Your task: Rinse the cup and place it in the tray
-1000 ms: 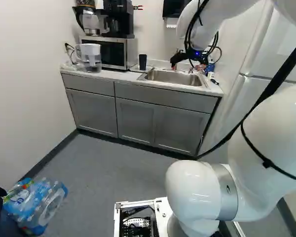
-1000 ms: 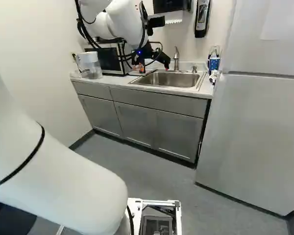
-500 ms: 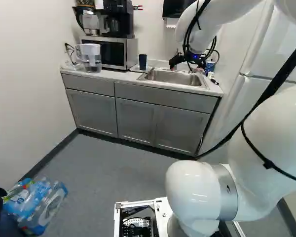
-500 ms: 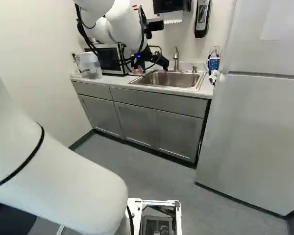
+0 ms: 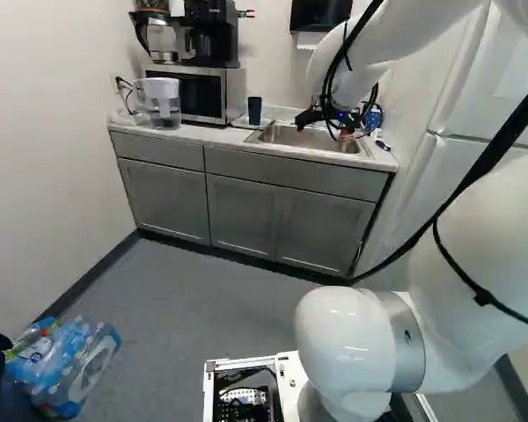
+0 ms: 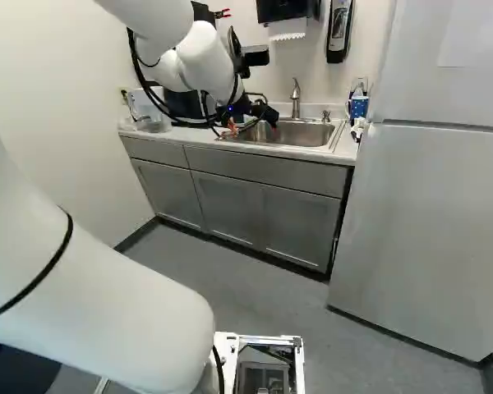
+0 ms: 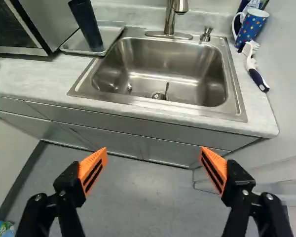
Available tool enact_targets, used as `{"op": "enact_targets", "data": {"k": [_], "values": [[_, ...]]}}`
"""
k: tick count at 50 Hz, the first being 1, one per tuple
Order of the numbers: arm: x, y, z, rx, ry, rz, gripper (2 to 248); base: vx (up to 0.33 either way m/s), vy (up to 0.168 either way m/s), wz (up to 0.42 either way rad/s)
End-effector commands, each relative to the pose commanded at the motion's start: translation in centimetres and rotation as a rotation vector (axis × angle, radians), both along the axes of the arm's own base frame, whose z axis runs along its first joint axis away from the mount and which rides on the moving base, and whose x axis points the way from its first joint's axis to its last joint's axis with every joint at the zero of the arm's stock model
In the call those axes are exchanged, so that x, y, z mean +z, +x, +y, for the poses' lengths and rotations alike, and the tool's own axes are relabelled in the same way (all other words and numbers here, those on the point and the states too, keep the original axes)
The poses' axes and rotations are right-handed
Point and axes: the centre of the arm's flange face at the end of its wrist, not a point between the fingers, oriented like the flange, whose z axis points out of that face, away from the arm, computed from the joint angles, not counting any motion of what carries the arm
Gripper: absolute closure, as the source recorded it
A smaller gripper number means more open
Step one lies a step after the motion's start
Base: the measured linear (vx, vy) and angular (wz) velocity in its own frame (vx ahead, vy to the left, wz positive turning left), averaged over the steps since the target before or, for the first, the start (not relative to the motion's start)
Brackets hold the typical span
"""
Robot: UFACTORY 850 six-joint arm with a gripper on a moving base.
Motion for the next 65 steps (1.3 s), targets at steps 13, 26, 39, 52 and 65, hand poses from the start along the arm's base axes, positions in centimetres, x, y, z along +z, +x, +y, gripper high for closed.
{"op": "enact_targets", "data": {"k": [13, 26, 39, 52, 65], "values": [[-2.7, -0.6, 0.9, 0.026, 0.001, -0.033, 3, 0.000, 0.000, 0.000], [-5.9, -1.5, 2.0, 0.055, 0.003, -0.072, 3, 0.000, 0.000, 0.000], [-9.5, -3.0, 3.3, 0.084, 0.004, -0.118, 3, 0.000, 0.000, 0.000], [-13.2, -5.1, 4.5, 0.112, 0.004, -0.167, 3, 0.000, 0.000, 0.000], [-16.3, -7.3, 5.5, 0.134, 0.002, -0.212, 3, 0.000, 0.000, 0.000]]}}
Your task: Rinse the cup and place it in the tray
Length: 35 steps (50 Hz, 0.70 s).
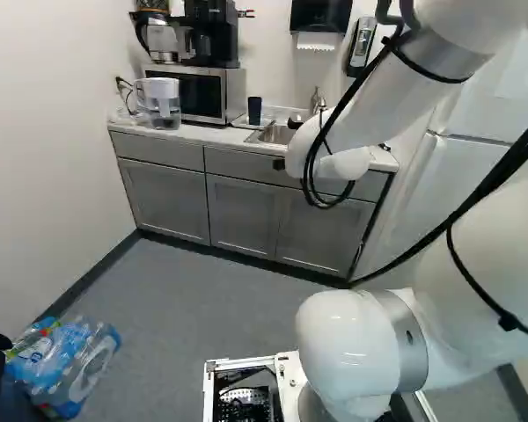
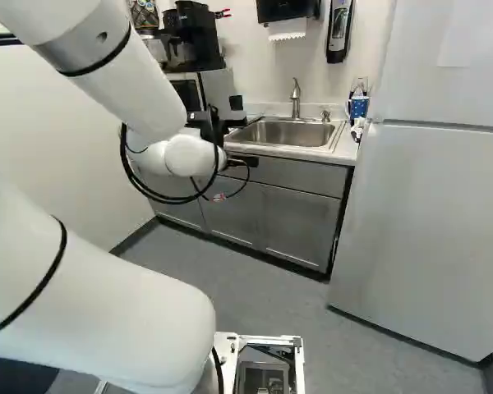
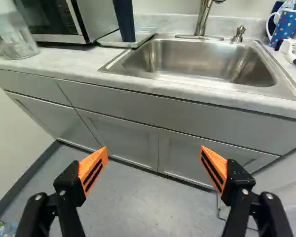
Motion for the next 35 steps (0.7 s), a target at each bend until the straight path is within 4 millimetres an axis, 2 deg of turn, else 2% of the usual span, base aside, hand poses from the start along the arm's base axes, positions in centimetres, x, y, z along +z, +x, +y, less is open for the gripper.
{"op": "enact_targets", "data": {"k": [17, 35], "values": [[-3.2, -2.8, 1.0, 0.021, -0.003, -0.049, 3, 0.000, 0.000, 0.000], [-5.6, -5.4, 1.6, 0.035, -0.007, -0.089, 3, 0.000, 0.000, 0.000]]}}
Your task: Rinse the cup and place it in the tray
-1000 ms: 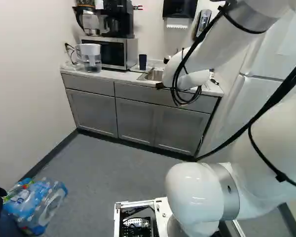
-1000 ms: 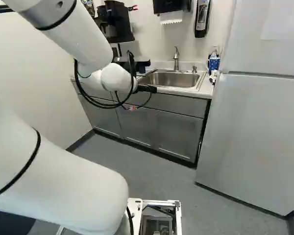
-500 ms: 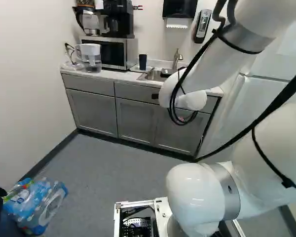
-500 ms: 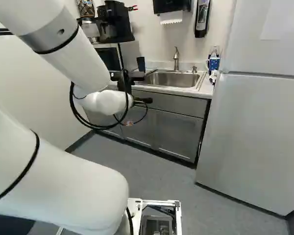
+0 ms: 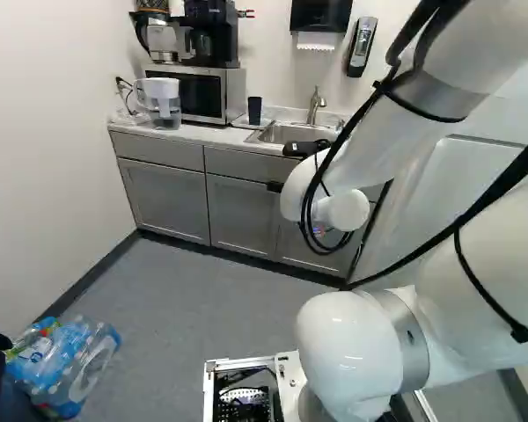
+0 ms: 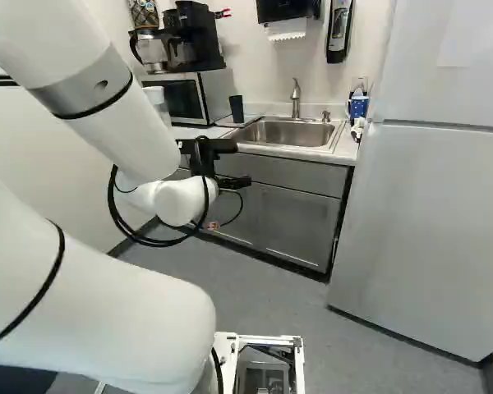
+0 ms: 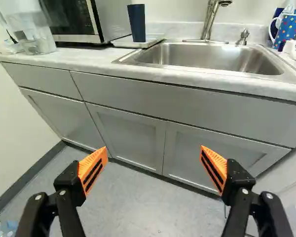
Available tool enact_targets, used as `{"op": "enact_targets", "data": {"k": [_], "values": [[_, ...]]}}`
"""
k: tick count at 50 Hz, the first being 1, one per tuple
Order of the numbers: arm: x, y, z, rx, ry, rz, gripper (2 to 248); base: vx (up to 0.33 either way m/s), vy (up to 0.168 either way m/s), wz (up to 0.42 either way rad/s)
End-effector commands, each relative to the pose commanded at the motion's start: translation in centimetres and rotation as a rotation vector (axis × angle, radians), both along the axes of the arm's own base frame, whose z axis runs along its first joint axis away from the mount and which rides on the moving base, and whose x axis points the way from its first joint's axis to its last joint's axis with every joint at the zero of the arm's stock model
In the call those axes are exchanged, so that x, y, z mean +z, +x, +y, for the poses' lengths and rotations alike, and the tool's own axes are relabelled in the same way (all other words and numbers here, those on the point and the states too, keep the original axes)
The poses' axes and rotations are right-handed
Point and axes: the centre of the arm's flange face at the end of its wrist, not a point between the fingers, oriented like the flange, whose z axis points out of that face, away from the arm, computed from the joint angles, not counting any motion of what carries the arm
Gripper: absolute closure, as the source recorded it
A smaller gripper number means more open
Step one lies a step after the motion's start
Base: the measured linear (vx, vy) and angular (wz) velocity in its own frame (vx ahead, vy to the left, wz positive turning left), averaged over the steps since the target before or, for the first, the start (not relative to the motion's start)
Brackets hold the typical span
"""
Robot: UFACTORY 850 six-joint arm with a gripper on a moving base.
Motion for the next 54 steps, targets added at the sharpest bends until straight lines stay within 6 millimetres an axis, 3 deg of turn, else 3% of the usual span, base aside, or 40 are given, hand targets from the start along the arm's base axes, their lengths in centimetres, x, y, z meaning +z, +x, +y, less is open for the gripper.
{"op": "enact_targets", "data": {"k": [27, 54], "values": [[-2.0, -2.6, 0.5, 0.012, -0.005, -0.037, 3, 0.000, 0.000, 0.000], [-2.6, -3.3, 0.6, 0.015, -0.007, -0.046, 3, 0.000, 0.000, 0.000]]}}
